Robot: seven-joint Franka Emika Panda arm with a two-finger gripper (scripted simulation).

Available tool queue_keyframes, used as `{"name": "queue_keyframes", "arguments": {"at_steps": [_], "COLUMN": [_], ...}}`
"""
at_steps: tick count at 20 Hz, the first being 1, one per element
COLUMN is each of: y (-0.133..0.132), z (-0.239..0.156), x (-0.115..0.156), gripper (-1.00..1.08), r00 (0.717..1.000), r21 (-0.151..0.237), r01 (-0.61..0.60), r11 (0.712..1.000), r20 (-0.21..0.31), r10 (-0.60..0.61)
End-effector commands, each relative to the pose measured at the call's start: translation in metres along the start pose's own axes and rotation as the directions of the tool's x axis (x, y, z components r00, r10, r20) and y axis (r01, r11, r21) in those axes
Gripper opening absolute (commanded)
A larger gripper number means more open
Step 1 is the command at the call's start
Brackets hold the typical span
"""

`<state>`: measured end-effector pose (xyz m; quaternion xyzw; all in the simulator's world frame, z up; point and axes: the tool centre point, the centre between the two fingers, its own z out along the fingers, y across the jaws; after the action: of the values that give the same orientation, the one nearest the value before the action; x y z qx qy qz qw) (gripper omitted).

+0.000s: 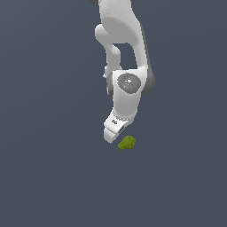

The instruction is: Pick up the object and move it to a goal position.

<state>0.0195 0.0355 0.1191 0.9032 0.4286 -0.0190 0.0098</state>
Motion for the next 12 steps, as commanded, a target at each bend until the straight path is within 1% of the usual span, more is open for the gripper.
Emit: {"name": "queue_keyframes", "arguments": {"at_steps": [1, 6, 9, 12], "y": [0.0, -0.001, -0.002, -0.002], "z": [0.003, 0.01, 0.013, 0.017], "x": [0.005, 0.015, 0.02, 0.026], "gripper": [1.0, 1.0, 1.0, 1.0], "r00": [0.997, 0.974, 0.95, 0.919], "r21": [-0.001, -0.004, -0.006, -0.01], "r01": [0.077, 0.225, 0.311, 0.393], "r11": [0.997, 0.974, 0.95, 0.919], "r20": [-0.004, -0.011, -0.016, -0.021], "r10": [-0.077, -0.225, -0.311, -0.393]}}
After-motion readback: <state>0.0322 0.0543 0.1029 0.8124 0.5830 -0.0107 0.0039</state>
